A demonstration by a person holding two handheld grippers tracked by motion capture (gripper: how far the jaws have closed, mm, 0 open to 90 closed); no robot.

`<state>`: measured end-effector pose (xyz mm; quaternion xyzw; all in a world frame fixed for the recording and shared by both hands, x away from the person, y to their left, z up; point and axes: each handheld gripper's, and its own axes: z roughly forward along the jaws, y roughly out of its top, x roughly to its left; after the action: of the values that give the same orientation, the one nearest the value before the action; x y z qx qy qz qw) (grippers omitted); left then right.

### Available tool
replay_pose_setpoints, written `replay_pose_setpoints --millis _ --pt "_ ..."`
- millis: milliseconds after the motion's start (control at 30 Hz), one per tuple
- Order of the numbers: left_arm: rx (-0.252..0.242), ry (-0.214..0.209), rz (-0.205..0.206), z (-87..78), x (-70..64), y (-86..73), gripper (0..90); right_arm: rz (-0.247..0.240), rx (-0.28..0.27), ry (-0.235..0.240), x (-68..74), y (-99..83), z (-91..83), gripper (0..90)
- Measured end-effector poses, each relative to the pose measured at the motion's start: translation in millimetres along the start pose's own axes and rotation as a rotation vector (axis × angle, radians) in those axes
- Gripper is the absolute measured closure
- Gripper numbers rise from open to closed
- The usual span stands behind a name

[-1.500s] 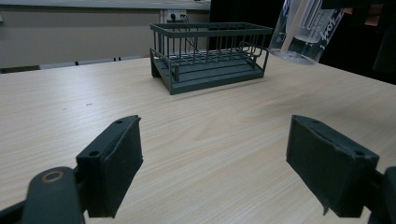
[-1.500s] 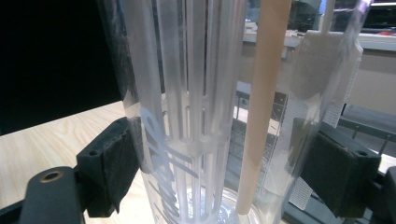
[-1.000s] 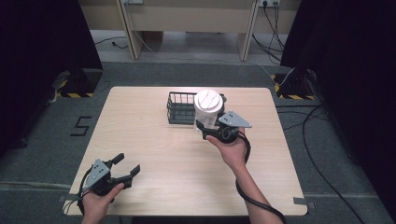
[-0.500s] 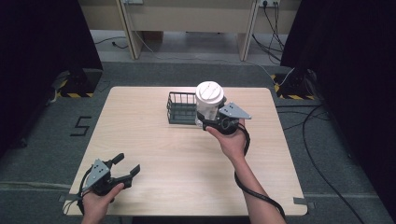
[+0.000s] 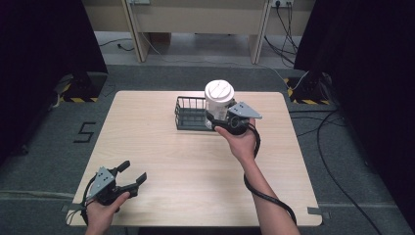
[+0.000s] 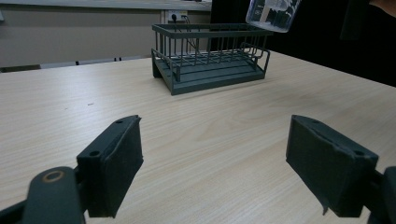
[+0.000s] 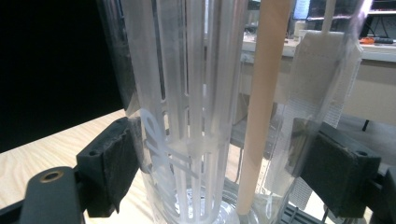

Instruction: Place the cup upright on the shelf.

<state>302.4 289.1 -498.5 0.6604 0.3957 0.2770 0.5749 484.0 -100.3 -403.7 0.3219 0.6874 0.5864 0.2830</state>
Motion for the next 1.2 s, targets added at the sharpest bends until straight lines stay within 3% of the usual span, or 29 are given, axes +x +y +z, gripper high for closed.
replay_pose_setpoints --millis 1200 --pt "0.001 0.0 -0.009 -0.3 1.5 -0.5 17.9 0.029 0.014 -0.05 -18.6 24.0 41.6 18.5"
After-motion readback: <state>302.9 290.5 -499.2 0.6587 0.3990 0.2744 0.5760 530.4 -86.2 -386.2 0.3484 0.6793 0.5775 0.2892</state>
